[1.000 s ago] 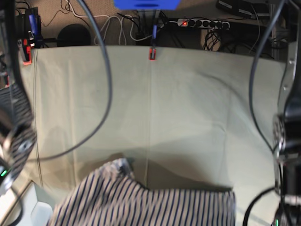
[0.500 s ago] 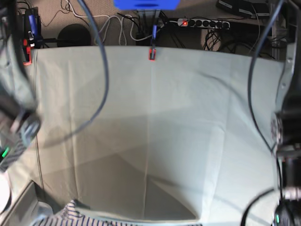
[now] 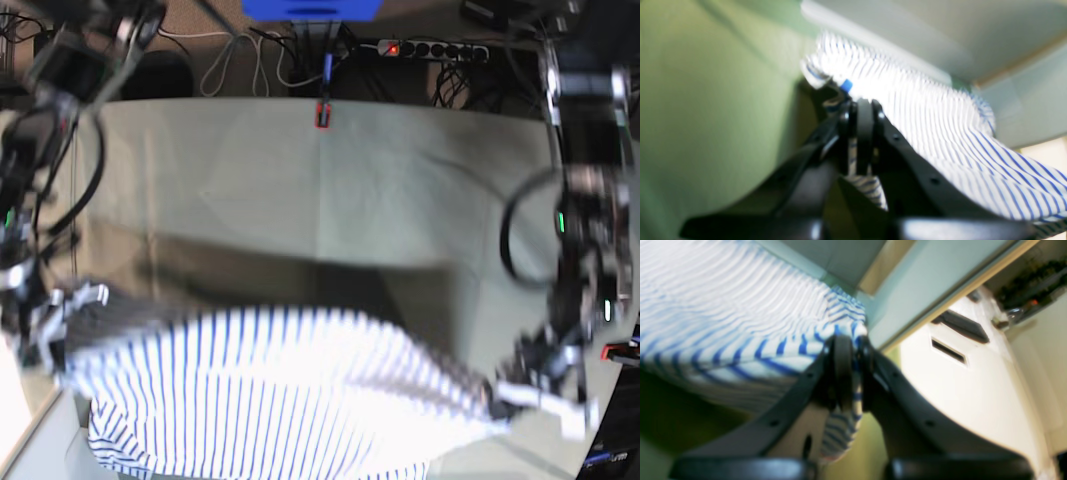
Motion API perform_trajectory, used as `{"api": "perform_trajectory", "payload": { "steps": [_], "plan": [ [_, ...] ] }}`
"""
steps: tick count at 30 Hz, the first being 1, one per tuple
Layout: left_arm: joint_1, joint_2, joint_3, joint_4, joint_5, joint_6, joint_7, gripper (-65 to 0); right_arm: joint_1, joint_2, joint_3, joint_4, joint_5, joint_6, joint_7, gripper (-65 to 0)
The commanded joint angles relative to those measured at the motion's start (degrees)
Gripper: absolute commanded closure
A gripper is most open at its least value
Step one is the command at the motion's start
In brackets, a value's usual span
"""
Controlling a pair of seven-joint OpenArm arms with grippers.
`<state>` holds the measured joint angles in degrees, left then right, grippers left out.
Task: Layout the t-shirt on the table in an organized manner, then fold the t-shirt properly
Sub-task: 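Lower the shirt back onto the table with both grippers, edge held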
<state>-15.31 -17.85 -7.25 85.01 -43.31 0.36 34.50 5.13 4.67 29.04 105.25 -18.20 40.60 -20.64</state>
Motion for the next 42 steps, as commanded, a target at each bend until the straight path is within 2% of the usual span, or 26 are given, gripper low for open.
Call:
{"api": "perform_trajectory", "payload": {
  "steps": [1, 9, 13, 24, 34, 38, 42],
  "plan": [
    [0.6, -1.0, -1.9, 2.8, -0.3, -0.1, -1.9, -0.2, -1.0, 0.1, 0.6, 1.5, 0.4, -0.6, 1.2, 0.0],
    [21.6, 2.9, -11.1, 14.1, -0.3, -0.1, -1.9, -0.2, -12.1, -4.5, 5.0, 3.1, 0.3, -0.6, 1.1, 0.0],
    [28.0, 4.5, -15.0, 16.9, -0.3, -0.2, -1.9, -0.2, -15.5, -4.5, 7.4, 4.2, 0.3, -0.6, 1.0, 0.0],
    [37.7, 5.9, -22.0, 24.2, -0.3, -0.2, -1.9, -0.2, -20.1, -4.5, 14.2, 9.9, 0.3, -0.6, 1.0, 0.0],
    [45.1, 5.9, -23.2, 25.4, -0.4, -0.3, -2.0, -0.2, -29.4, -4.4, 12.0, 10.0, 0.3, -0.6, 1.6, 0.0],
    [47.3, 5.9, -23.2, 25.4, -0.4, -0.3, -2.2, -0.2, -30.8, -4.7, 12.2, 9.9, 0.4, -0.6, 4.2, 0.0],
    [47.8, 5.9, -23.2, 25.0, -0.4, -0.3, -2.0, -0.2, -29.8, -5.4, 12.4, 9.8, 0.4, -0.6, 4.2, 0.0]
  ]
}}
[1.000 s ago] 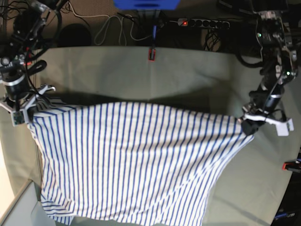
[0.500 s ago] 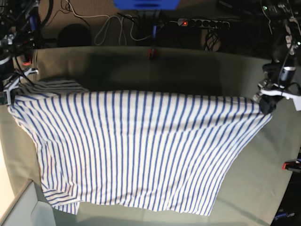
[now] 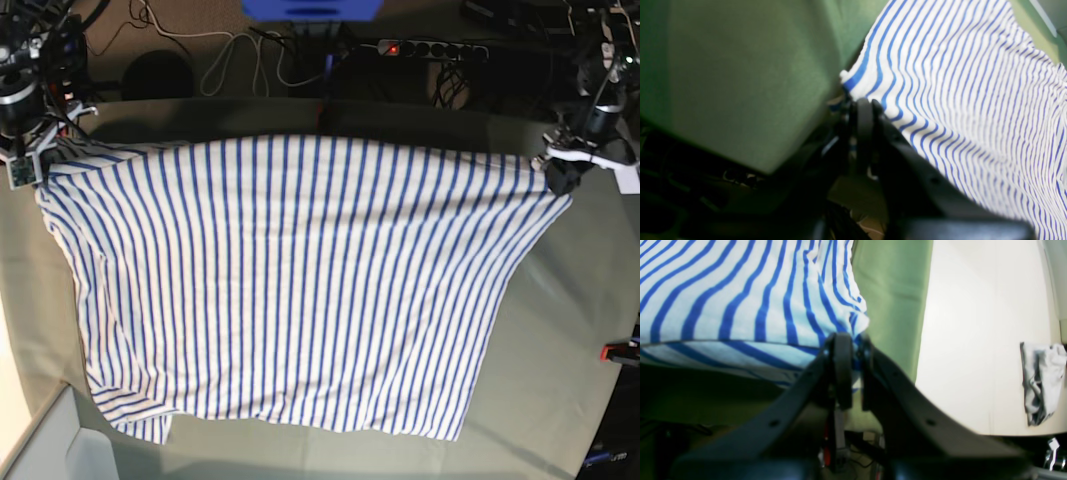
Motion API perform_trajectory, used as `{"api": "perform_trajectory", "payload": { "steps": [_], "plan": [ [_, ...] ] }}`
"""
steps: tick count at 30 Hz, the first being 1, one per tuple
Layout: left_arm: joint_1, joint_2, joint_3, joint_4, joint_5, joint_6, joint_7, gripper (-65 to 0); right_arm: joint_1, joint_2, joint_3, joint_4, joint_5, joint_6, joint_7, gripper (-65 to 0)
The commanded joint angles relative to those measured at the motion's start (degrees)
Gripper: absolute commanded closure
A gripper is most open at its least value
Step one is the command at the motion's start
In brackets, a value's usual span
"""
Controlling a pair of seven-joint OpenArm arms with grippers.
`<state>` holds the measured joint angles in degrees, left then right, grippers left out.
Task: Layout the t-shirt on the table in an organized manner, then fold the t-shirt properly
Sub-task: 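Lower the shirt back onto the table with both grippers, edge held, then drag the held shirt edge across the shirt body with both grippers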
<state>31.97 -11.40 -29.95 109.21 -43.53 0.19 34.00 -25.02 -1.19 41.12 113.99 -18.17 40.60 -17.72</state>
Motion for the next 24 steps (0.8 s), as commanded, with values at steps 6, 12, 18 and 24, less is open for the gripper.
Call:
{"api": "perform_trajectory", "payload": {
  "steps": [6, 12, 18, 24],
  "plan": [
    [-2.7, -0.5, -0.3, -1.1, -0.1, -0.1, -1.5, -0.2, 6.0, 0.4, 0.2, -2.1, 0.2, -0.6, 0.9, 0.0],
    [-9.0, 0.9, -0.1, -6.7, 0.0, -0.1, -1.5, -0.2, 12.6, 0.6, 0.0, -9.2, 0.1, -0.6, 0.9, 0.0],
    [-15.9, 1.0, 0.0, -11.1, 0.1, -0.1, -1.5, -0.2, 20.2, 0.8, -0.1, -16.6, 0.1, -0.6, 1.3, 0.0],
    [-25.1, 1.1, 0.3, -17.9, 0.0, -0.1, -1.4, -0.2, 27.8, 3.7, -0.1, -24.4, 0.0, -0.6, 1.3, 0.0]
  ]
}}
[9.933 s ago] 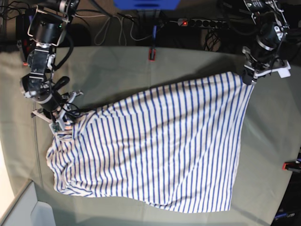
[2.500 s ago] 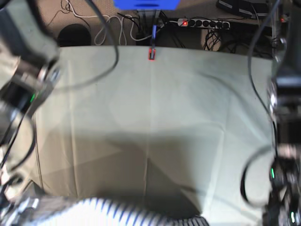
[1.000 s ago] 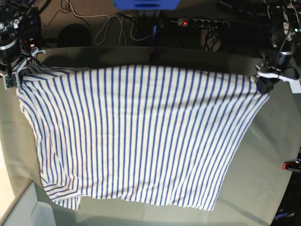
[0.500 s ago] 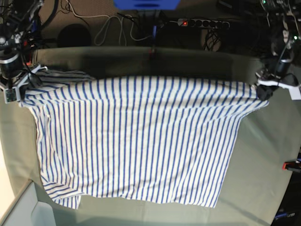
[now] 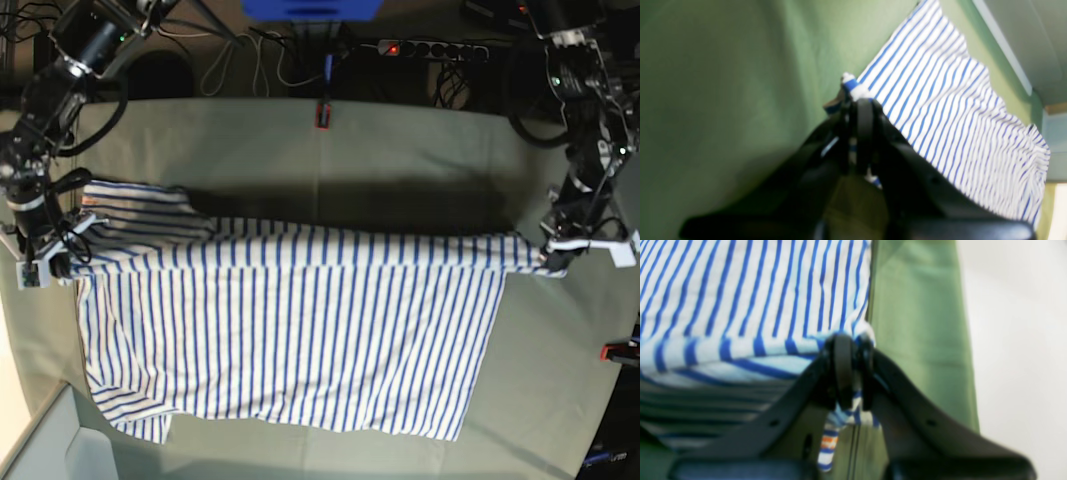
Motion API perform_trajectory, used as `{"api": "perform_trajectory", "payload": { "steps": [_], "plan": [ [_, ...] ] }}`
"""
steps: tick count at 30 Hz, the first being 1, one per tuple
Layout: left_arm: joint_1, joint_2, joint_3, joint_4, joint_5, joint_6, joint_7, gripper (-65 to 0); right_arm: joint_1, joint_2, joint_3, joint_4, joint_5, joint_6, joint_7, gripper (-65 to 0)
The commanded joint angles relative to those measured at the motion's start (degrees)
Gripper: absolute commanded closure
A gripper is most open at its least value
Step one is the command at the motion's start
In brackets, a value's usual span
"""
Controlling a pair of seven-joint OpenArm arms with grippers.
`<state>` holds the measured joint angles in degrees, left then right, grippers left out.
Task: Layout the t-shirt on the table in an organized manner, then fold the t-shirt properly
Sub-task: 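Drag the held shirt edge across the shirt body with both grippers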
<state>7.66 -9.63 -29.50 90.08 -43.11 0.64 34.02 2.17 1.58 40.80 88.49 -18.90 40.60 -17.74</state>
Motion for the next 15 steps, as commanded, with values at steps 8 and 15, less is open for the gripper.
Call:
{"api": "perform_trajectory", "payload": {
  "steps": [8, 15],
  "plan": [
    [-12.5, -1.3, 6.9, -7.9, 0.0, -0.6, -1.4, -0.2, 10.0, 4.0, 0.2, -7.5, 0.7, -0.6, 1.4, 0.0],
    [-19.6, -1.2, 7.7, -14.3, 0.0, -0.5, -1.5, -0.2, 16.0, 5.7, 0.0, -14.8, 0.7, -0.6, 1.5, 0.0]
  ]
}}
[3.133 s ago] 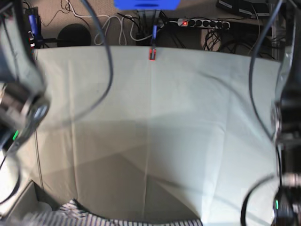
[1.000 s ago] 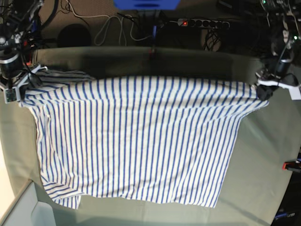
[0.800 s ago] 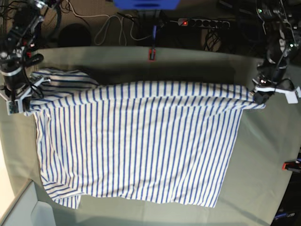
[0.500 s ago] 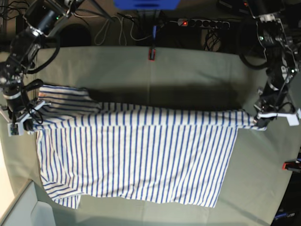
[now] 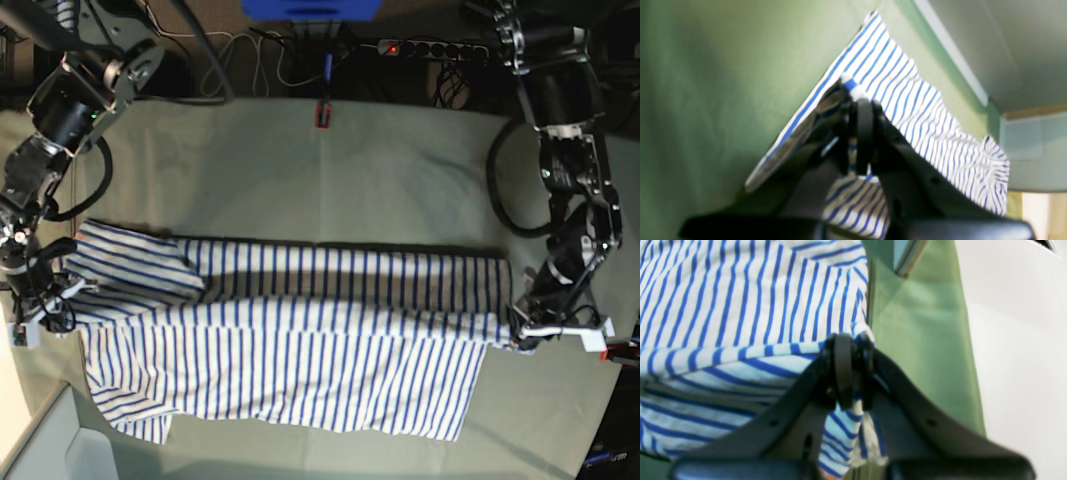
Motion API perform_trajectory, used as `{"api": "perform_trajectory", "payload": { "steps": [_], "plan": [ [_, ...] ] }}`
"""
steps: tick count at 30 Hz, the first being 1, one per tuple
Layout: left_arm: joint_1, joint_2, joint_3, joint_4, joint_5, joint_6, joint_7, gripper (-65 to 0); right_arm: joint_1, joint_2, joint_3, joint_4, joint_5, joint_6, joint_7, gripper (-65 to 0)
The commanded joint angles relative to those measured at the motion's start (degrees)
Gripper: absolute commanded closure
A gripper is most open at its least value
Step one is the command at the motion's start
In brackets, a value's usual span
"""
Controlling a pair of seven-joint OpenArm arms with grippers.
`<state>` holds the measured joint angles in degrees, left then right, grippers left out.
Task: Layout the t-shirt on the table in an organized manner, then fold the t-shirt properly
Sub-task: 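Drag the held shirt edge across the shirt body with both grippers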
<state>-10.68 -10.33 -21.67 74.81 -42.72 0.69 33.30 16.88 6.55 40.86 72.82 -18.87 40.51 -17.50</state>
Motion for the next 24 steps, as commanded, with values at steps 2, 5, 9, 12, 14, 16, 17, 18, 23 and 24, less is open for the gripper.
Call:
{"api": "perform_trajectory", "payload": {
  "steps": [2, 5, 9, 12, 14, 16, 17, 18, 23, 24],
  "plan": [
    [-2.7, -0.5, -0.1, -1.4, -0.4, -0.6, -0.8, -0.2, 2.3, 1.6, -1.1, -1.1, 0.7, -0.5, 1.4, 0.0],
    [-3.9, -0.5, -0.1, -5.0, -0.4, -0.6, -1.2, -0.2, 2.5, 3.3, -4.4, -4.7, 0.7, -0.5, 1.4, 0.0],
    [-6.3, -0.5, -0.2, -10.0, -0.4, -0.6, -1.2, -0.2, 4.0, 4.0, -7.9, -9.0, 0.7, -0.5, 3.3, 0.0],
    [-7.2, -0.5, -0.4, -11.5, -0.4, -0.6, -1.3, -0.2, 4.5, 4.0, -8.2, -11.2, 0.7, -0.5, 6.8, 0.0],
    [-7.4, -0.5, -0.3, -11.5, -0.4, -0.6, -1.3, -0.2, 4.5, 4.0, -8.3, -12.1, 0.7, -0.5, 8.8, 0.0],
    [-7.7, -0.5, -0.2, -11.5, -0.4, -0.6, -1.3, -0.2, 4.5, 4.0, -8.4, -13.0, 0.7, -0.5, 11.3, 0.0],
    [-7.7, -0.5, -0.2, -11.5, -0.4, -0.6, -1.3, -0.3, 4.5, 4.0, -8.4, -13.3, 0.7, -0.5, 12.1, 0.0],
    [-7.7, -0.5, -0.2, -11.5, -0.4, -0.6, -1.3, -0.4, 4.5, 4.0, -8.4, -13.3, 0.7, -0.5, 12.4, 0.0],
    [-7.7, -0.5, -0.2, -11.5, -0.4, -0.6, -1.0, -0.6, 5.0, 4.6, -8.4, -13.3, 0.7, -0.5, 12.4, -4.4],
    [-7.7, -0.6, -0.2, -11.5, -0.4, -0.6, -0.8, -1.8, 5.0, 4.6, -8.4, -13.3, 0.6, -0.5, 12.4, -8.2]
  ]
}}
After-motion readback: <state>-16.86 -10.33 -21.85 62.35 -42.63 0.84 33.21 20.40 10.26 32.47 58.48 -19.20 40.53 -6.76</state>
